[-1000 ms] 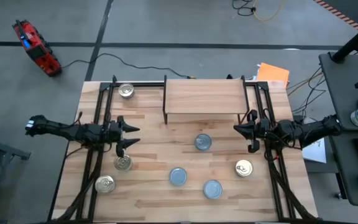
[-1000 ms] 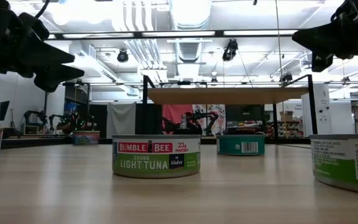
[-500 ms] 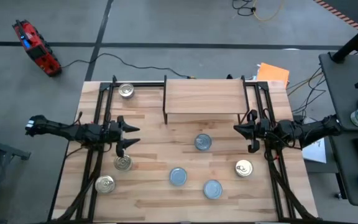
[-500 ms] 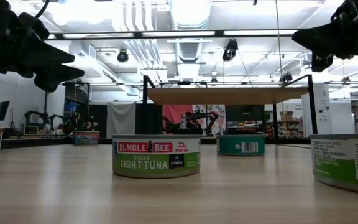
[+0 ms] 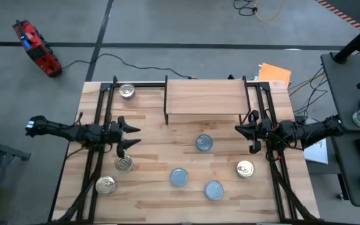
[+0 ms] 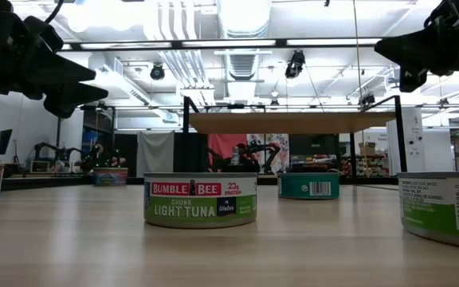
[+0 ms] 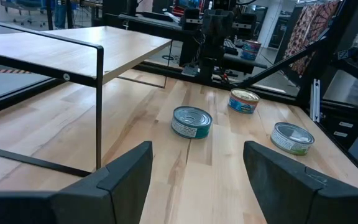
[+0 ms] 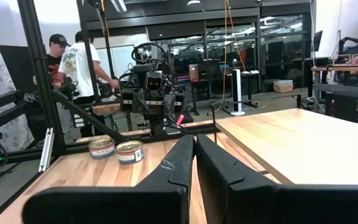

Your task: Stack canned seafood by type on shelf

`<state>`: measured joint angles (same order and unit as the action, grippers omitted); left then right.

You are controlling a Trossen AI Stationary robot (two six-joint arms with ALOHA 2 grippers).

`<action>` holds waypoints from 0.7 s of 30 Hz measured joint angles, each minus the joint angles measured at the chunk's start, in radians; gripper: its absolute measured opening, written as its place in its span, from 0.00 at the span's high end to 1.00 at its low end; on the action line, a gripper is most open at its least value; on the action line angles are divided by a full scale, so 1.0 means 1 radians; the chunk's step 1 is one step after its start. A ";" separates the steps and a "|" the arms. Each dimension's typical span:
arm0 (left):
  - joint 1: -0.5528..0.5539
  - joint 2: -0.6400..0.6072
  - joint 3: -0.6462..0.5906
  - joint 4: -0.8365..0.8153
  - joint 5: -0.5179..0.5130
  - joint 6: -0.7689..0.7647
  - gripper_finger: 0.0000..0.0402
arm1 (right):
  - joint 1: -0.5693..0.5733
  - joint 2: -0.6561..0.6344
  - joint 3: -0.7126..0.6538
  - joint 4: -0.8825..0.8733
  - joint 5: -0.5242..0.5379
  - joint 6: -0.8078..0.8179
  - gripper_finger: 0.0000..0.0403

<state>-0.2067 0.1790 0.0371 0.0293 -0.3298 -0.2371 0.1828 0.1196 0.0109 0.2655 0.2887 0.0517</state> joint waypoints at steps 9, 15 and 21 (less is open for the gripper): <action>0.000 0.000 0.000 0.000 0.000 0.000 0.41 | 0.000 0.000 0.000 0.000 0.000 0.000 0.97; 0.000 0.000 0.000 0.000 0.000 0.000 0.41 | 0.000 0.000 0.000 0.000 0.000 0.000 0.97; 0.000 0.000 0.000 0.000 0.000 0.000 0.41 | 0.000 0.000 0.000 0.001 -0.001 0.054 0.97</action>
<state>-0.2068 0.1789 0.0370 0.0296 -0.3298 -0.2372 0.1829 0.1193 0.0108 0.2664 0.2880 0.1055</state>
